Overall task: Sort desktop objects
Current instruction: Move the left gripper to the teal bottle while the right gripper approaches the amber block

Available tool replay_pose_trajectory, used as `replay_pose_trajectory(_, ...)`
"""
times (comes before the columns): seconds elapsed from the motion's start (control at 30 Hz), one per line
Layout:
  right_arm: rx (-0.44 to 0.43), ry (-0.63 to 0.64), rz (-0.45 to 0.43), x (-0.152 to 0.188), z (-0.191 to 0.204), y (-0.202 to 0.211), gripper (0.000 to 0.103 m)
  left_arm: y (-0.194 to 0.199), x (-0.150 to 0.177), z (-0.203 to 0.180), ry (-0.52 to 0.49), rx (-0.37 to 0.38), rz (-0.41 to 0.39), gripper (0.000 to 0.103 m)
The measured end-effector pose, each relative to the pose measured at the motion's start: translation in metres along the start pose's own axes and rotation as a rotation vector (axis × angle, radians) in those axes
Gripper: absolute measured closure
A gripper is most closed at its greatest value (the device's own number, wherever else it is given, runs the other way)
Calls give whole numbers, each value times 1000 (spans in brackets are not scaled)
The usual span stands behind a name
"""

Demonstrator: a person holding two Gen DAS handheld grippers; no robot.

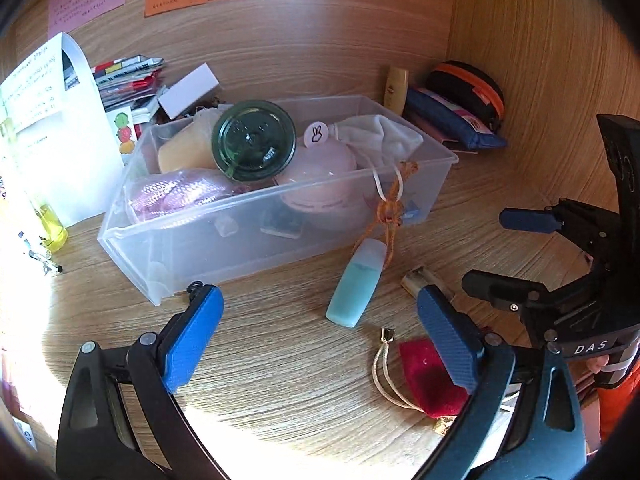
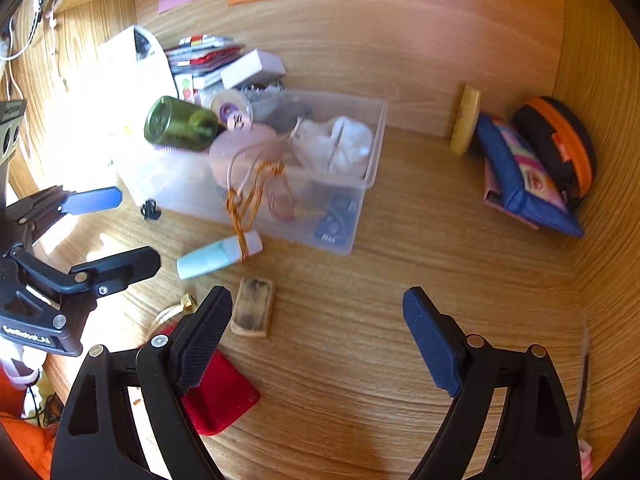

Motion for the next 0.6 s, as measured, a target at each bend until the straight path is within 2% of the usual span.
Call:
replay_pose_trajectory(0.07, -19, -1, 19, 5, 1, -3, 18, -6, 3, -2, -19, 12, 27, 26)
replay_pose_trajectory(0.17, -44, -5, 36, 12, 1, -7, 18, -15, 6, -4, -25, 36, 66, 42)
replay_pose_trajectory(0.3, -71, 0, 45, 15, 5, -8, 20, -21, 8, -6, -19, 59, 84, 47)
replay_pose_trajectory(0.4, -109, 21, 48, 14, 14, -8, 39, -24, 8, -8, -26, 79, 100, 53)
replay_pose_trajectory(0.6, -125, 85, 76, 15, 30, -17, 59, -33, 6, -11, -64, 97, 131, 59)
Point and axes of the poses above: each gripper's, at about its wrist camera, not at the fingertips, and y roughly against the way its jaws point, z to its left, x to its underside, the point moved 5 cm from there along -y, roughly the way its jaws point, and after that the axes turned 11 degrees about -z, right-handed, at the moved point
